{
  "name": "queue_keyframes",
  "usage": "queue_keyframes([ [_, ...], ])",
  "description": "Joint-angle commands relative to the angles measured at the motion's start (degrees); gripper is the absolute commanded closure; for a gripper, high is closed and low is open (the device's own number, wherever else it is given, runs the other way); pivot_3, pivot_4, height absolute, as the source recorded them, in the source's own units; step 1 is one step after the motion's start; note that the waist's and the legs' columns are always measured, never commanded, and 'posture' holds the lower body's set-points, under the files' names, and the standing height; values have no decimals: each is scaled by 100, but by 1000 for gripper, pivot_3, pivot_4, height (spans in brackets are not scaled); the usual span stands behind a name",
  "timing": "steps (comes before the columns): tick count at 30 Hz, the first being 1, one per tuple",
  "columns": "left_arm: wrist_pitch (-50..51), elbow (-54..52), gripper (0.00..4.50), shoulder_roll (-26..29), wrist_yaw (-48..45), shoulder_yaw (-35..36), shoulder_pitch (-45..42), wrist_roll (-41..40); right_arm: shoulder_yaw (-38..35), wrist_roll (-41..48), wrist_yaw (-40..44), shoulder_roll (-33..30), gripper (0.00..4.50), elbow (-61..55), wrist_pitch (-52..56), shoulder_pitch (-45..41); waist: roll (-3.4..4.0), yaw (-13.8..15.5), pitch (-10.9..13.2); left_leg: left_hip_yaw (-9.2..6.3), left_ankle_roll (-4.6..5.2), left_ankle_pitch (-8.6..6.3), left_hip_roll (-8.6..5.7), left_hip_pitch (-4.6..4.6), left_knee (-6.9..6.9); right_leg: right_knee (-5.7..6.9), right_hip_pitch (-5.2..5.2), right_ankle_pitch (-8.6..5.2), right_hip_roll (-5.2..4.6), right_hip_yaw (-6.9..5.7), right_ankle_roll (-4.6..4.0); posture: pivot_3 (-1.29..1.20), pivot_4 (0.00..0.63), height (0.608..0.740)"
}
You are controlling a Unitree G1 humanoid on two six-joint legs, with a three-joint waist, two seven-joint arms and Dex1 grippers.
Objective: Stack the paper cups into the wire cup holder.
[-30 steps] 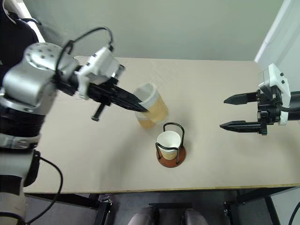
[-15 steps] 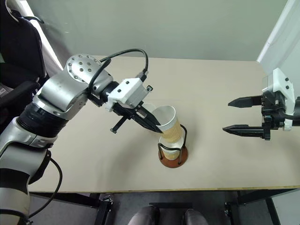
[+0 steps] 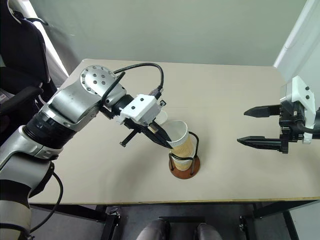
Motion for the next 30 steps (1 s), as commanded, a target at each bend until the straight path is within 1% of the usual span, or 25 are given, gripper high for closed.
queue_keyframes([
  [1, -296, 131, 3945, -148, -194, 77, -41, 282, -319, 114, -60, -127, 0, -113, -8, -6, 0, 3, 0, 0, 0, 0, 0, 0, 0, 0, 0, 0, 0, 0, 0, 0, 150, 740],
  [5, -332, 49, 2552, -152, -194, 89, -8, 252, -301, 122, -76, -145, 0, -98, -36, -1, 0, 0, 0, 1, 3, -2, 0, -1, 0, -1, 0, 0, 0, 0, 1, 0, 150, 740],
  [7, -372, 100, 1971, -241, -194, 200, 2, 282, -273, 109, -76, -144, 0, -78, -64, -2, 0, 2, 0, 1, 3, -3, 0, -1, -1, -2, 0, 0, 0, 0, 2, 0, 150, 740],
  [8, -386, 146, 1567, -308, -194, 284, 3, 298, -250, 98, -77, -140, 0, -66, -81, -6, 0, 5, 0, 1, 3, -4, 0, -2, -1, -3, 0, 0, 0, 0, 2, 0, 150, 740],
  [10, -385, 221, 897, -467, -194, 510, 11, 304, -206, 73, -69, -137, 0, -41, -116, -15, 0, 20, 0, 1, 3, -4, -1, -4, 0, -3, 0, 0, 0, 0, 3, 0, 150, 740],
  [11, -276, 267, 473, -578, -161, 714, 4, 248, -177, 62, -64, -135, 0, -25, -136, -30, 0, 24, 0, 0, 4, -4, -2, -5, 3, -3, 0, 0, 0, 0, 4, 0, 150, 740],
  [12, -164, 308, 142, -674, -102, 927, -5, 182, -158, 57, -58, -135, 0, -14, -149, -42, 0, 24, 0, 0, 4, -4, -2, -7, 6, -4, 0, 1, 0, 0, 6, 0, 150, 740],
  [13, 11, 438, 45, -752, 57, 1182, -61, 128, -128, 47, -52, -134, 0, 8, -170, -66, 0, 23, 0, 0, 4, -4, -2, -8, 8, -3, -1, 2, 0, 0, 6, 0, 150, 740],
  [15, 300, 819, 45, -761, 285, 1676, -190, 100, -93, 41, -39, -132, 0, 37, -207, -93, 0, 19, 0, 2, 5, -5, -2, -8, 10, -3, -1, 3, 0, 1, 8, 0, 150, 740],
  [18, 425, 1524, 45, -468, 446, 2155, -189, 440, -51, 28, -37, -121, 0, 47, -249, -100, 2, -15, 0, 2, 4, -4, -1, -3, 5, 0, -1, 3, 0, 1, 8, 0, 150, 740],
  [21, -303, 2264, 45, -118, 413, 2049, 158, 1318, -11, 16, -22, -109, 0, 75, -290, -107, 20, -58, -8, 3, 4, -4, -1, 9, -8, -1, -1, 2, 0, 7, 9, 0, 150, 740],
  [23, -542, 2652, 45, -73, 299, 2034, 343, 1610, 56, -15, 1, -106, 0, 114, -342, -120, 29, -53, -8, 2, 4, -4, -1, 11, -9, -1, 0, 1, 0, 8, 11, 0, 150, 740],
  [26, -693, 3123, 45, -297, 224, 2177, 432, 1770, 160, -52, 10, -78, 0, 160, -416, -165, 21, 24, -3, 0, 8, -5, -2, -2, 0, -1, -6, 1, 0, 7, 11, 0, 150, 740],
  [30, -1028, 3601, 45, -679, 242, 2164, 526, 2099, 250, -67, -11, -22, 0, 171, -468, -208, 20, 113, -2, -3, 27, -12, -12, -30, 27, -5, -19, 12, -8, 7, 23, 0, 150, 740],
])
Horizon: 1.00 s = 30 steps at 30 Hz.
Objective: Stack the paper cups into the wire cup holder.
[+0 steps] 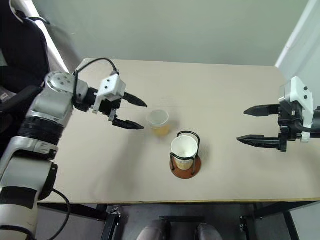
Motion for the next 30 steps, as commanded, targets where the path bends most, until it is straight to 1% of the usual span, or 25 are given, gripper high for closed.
queue_keyframes([
  [1, -319, 233, 45, -242, 26, 129, -74, 229, -100, 17, -1, -42, 0, -59, -95, -100, 0, 11, 0, 2, 3, -2, 0, -4, 4, -2, -2, 2, -1, 0, 3, 0, 150, 740],
  [3, -339, 391, 45, -447, -27, 128, -88, 303, -152, 40, -17, -42, 0, -105, -69, -49, 0, 11, 0, 2, 11, -7, -2, -10, 13, -2, -4, 3, -2, 0, 5, 0, 150, 740],
  [7, -697, 733, 45, -573, -27, 1, -50, 721, -202, 65, -60, -49, 0, -159, -30, -10, 0, -1, 0, 6, 11, -7, -1, -15, 13, 0, -14, 4, -2, 0, 6, 0, 150, 740],
  [10, -1148, 1129, 624, -724, 282, -77, -128, 1116, -242, 88, -83, -55, 0, -200, -5, 27, 0, -12, 0, 8, 9, -6, 0, -11, 6, 2, -14, 3, -2, 0, 7, 0, 150, 740],
  [11, -1279, 1271, 922, -792, 404, -74, -187, 1219, -249, 91, -102, -56, 0, -211, 3, 34, 0, -15, 0, 8, 9, -6, -1, -11, 6, 2, -14, 3, -2, 1, 7, 0, 150, 740],
  [13, -1449, 1519, 1708, -940, 600, -7, -319, 1335, -280, 102, -125, -58, 0, -244, 20, 65, 0, -6, 0, 8, 9, -4, -1, -12, 8, 3, -13, 4, -2, 0, 8, 0, 150, 740],
  [16, -1655, 1771, 2699, -1061, 717, 63, -459, 1444, -330, 96, -159, -68, 0, -274, 35, 113, 0, 7, 0, 7, 11, -3, -1, -21, 17, 1, -16, 9, -2, 1, 16, 0, 150, 740],
  [20, -1753, 1908, 4145, -1109, 645, 165, -575, 1454, -409, 111, -176, -77, 0, -315, 50, 189, 0, 6, 0, 9, 16, -6, -1, -37, 32, 0, -25, 13, -2, 2, 22, 0, 150, 740],
  [21, -1737, 1909, 4448, -1110, 587, 195, -590, 1430, -423, 114, -179, -78, 0, -319, 48, 203, 0, 5, 0, 10, 17, -7, -1, -37, 33, 0, -25, 13, -2, 2, 23, 0, 150, 740],
  [23, -1754, 1898, 4482, -1093, 536, 234, -621, 1429, -437, 117, -183, -80, 0, -324, 45, 220, 0, 5, 0, 12, 17, -7, -1, -37, 33, 0, -25, 13, -2, 2, 23, 0, 150, 740],
  [28, -1431, 1432, 4482, -939, -172, 401, -710, 1156, -436, 92, -159, -103, 0, -281, 11, 205, 0, 5, 0, 13, 17, -6, -1, -40, 35, 1, -28, 14, -2, 2, 25, 0, 150, 740],
  [30, -708, 408, 4482, -529, -406, -23, -669, 287, -434, 87, -121, -129, 0, -233, -7, 171, -1, 3, 1, 13, 18, -6, -1, -45, 38, 1, -33, 14, -2, 2, 25, 0, 150, 740],
])
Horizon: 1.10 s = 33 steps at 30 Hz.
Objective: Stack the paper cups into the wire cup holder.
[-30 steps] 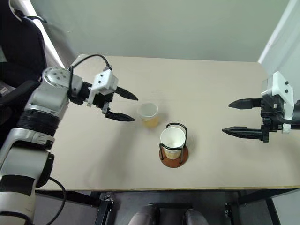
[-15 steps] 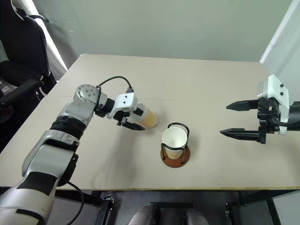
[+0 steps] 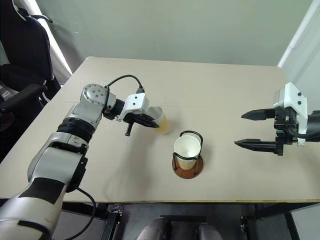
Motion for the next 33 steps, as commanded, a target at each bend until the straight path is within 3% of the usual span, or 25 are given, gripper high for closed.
queue_keyframes([
  [1, 1017, -1751, 4482, 664, -385, -434, -222, -1394, -324, 66, 49, -144, 0, -1, -71, -85, -2, -8, 1, 0, 0, 0, 0, -9, 2, 0, -8, 1, 0, 0, 1, 0, 150, 740],
  [5, 2740, -4079, 4482, 1547, -385, -1023, -593, -3539, -655, 583, 393, -113, 0, -160, 40, -75, -3, 13, 1, 9, -52, 31, -1, -23, 6, -6, -15, -2, 0, 1, 6, 0, 150, 740],
  [9, 3127, -5478, 4482, 2716, -385, -1995, -783, -5095, -913, 884, 615, -142, 0, -327, 33, 21, 14, -13, -9, 22, -50, 26, 1, -5, 3, -33, 4, -6, 0, 17, 11, 0, 150, 740],
  [13, 2600, -5421, 4482, 2766, -385, -2802, -1104, -5001, -895, 794, 553, -178, 0, -319, -8, 94, 24, -8, -8, 16, -30, 13, 2, 25, -18, -31, 25, -5, 0, 18, 5, 0, 150, 740],
  [18, 1722, -4628, 4482, 2100, -385, -3401, -1320, -4135, -892, 831, 387, -162, 0, -448, 32, 113, 26, -7, -6, 8, 2, -2, 2, 49, 0, 2, 43, 6, -1, 16, -12, 0, 150, 740],
  [21, 1444, -4235, 4482, 1835, -385, -3416, -1440, -4064, -981, 789, 311, -198, 0, -537, 87, 257, 26, -38, -5, 10, 2, -2, 2, 58, 0, 2, 50, 5, -1, 16, -14, 0, 150, 740],
  [27, 1283, -3858, 4482, 1574, -385, -3303, -1683, -4272, -1179, 817, 163, -197, 0, -699, 164, 510, 28, -70, -3, 12, 2, -11, 2, 40, -8, -5, 36, -3, -1, 16, -3, 0, 150, 740],
  [33, 1731, -4480, 4482, 2034, -385, -3574, -1862, -5241, -1228, 770, 96, -232, 0, -760, 171, 641, 29, -78, -2, 17, -37, 11, 2, -13, -6, -13, -11, -5, -1, 15, 2, 0, 150, 740],
])
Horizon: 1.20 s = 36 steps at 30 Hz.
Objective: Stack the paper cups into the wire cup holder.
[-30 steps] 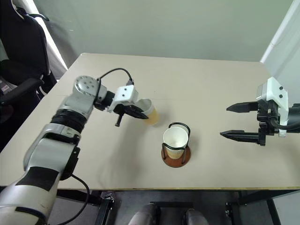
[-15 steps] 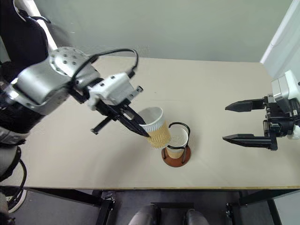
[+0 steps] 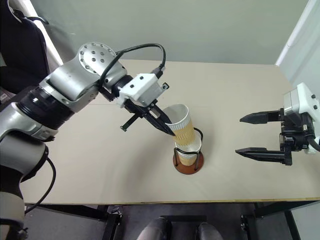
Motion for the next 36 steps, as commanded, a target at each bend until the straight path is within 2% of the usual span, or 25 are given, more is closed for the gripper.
queue_keyframes([
  [1, 122, -197, 4482, 105, -179, -3, -298, -388, -303, 22, -82, -87, 0, -95, -36, 0, 0, 5, 0, 1, -14, 9, 0, 0, -1, -3, 0, -1, 0, 1, 2, 0, 150, 740],
  [3, -175, 75, 4482, -153, -179, -11, -256, 18, -267, 56, -144, -67, 0, -127, -44, -35, 1, 46, 0, -1, -12, 7, 0, 1, -1, -8, 5, -2, 0, 1, 4, 0, 150, 740],
  [6, -417, 310, 4482, -464, -179, 55, -171, 331, -216, 66, -229, -51, 0, -157, -47, -58, 3, 84, 1, -3, 46, -26, -1, 6, 10, -6, 13, 2, -2, 1, 6, 0, 150, 740],
  [13, -956, 777, 4482, -867, -179, 45, 15, 1119, -354, 124, -332, -13, 0, -297, 10, 103, 5, 59, 1, -1, 48, -27, 0, 9, 30, 14, 14, 5, -2, 0, 9, 0, 150, 740],
  [24, -939, 713, 4482, -936, -179, -19, 198, 1189, -485, 128, -396, -16, 0, -356, -16, 298, 3, 66, 2, 1, 48, -27, -1, 1, 35, 9, 13, 6, -2, 0, 14, 0, 150, 740],
  [29, -772, 941, 4482, -1149, -179, 175, 267, 1437, -443, 138, -413, -24, 0, -328, -30, 253, 3, 75, 2, 1, 48, -27, -1, 2, 39, 12, 14, 8, -2, 0, 17, 0, 150, 740],
  [33, -990, 1288, 3553, -1514, -179, 473, 369, 1874, -372, 163, -431, -27, 0, -301, -40, 185, 3, 78, 2, 1, 49, -27, -1, 2, 42, 11, 17, 10, -2, 1, 21, 0, 150, 740],
  [36, -1302, 1620, 2415, -1874, -152, 930, 422, 2225, -353, 181, -433, -25, 0, -305, -37, 169, 3, 81, 2, 1, 49, -28, -1, 2, 43, 11, 17, 11, -2, 1, 21, 0, 150, 740],
])
